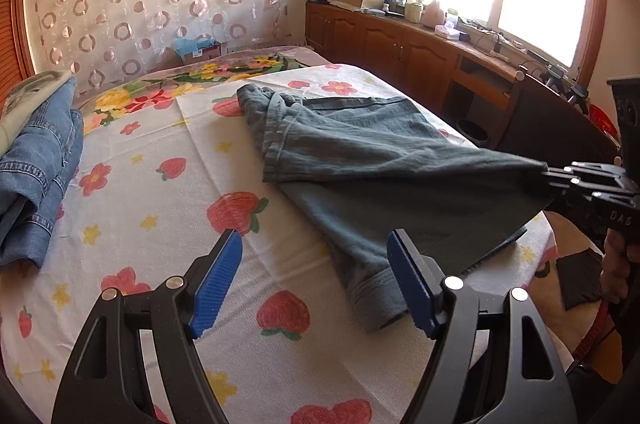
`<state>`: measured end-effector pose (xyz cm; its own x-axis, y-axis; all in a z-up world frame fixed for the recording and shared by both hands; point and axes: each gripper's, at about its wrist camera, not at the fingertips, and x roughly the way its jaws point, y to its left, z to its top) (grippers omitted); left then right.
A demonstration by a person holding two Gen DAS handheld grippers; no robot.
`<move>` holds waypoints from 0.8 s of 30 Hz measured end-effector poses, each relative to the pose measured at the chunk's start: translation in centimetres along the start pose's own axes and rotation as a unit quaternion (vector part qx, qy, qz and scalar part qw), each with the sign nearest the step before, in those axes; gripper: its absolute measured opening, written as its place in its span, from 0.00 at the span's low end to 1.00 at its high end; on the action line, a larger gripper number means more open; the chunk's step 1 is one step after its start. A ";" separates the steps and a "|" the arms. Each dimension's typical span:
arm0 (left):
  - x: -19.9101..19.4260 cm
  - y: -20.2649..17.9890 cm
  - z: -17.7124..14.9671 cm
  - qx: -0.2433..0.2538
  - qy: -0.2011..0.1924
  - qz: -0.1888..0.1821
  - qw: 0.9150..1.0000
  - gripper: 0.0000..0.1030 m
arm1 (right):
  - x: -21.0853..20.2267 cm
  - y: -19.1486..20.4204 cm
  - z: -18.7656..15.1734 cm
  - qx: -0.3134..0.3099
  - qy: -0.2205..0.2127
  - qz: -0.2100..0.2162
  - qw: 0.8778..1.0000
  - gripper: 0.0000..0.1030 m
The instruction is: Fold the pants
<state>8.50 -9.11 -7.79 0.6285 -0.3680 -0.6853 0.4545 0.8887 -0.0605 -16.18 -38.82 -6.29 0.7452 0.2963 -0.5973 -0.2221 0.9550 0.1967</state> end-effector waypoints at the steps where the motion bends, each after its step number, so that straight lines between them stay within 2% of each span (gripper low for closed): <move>1: 0.0 0.0 0.0 -0.001 0.000 0.000 1.000 0.74 | 0.2 -0.3 -0.3 0.006 0.007 -0.005 1.000 0.08; 4: 0.2 -0.2 0.0 0.000 0.002 0.001 1.000 0.74 | 1.2 -0.8 -1.2 0.014 0.028 -0.022 0.999 0.08; 9: 0.2 -0.1 0.0 -0.002 0.000 0.006 1.000 0.74 | 1.0 -0.7 -1.4 0.013 0.024 -0.032 0.999 0.13; 14: 0.0 0.4 0.1 -0.010 -0.008 0.012 1.000 0.74 | 0.6 -1.2 -1.2 0.013 0.018 -0.048 0.999 0.31; 24: -0.6 2.0 0.3 -0.027 -0.020 0.029 0.999 0.74 | 1.1 -0.5 -0.4 0.001 -0.010 -0.034 0.999 0.31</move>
<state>9.17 -7.21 -7.28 0.6776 -0.3250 -0.6597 0.3829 0.9218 -0.0608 -15.47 -39.01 -7.33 0.7709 0.2309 -0.5937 -0.1699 0.9727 0.1578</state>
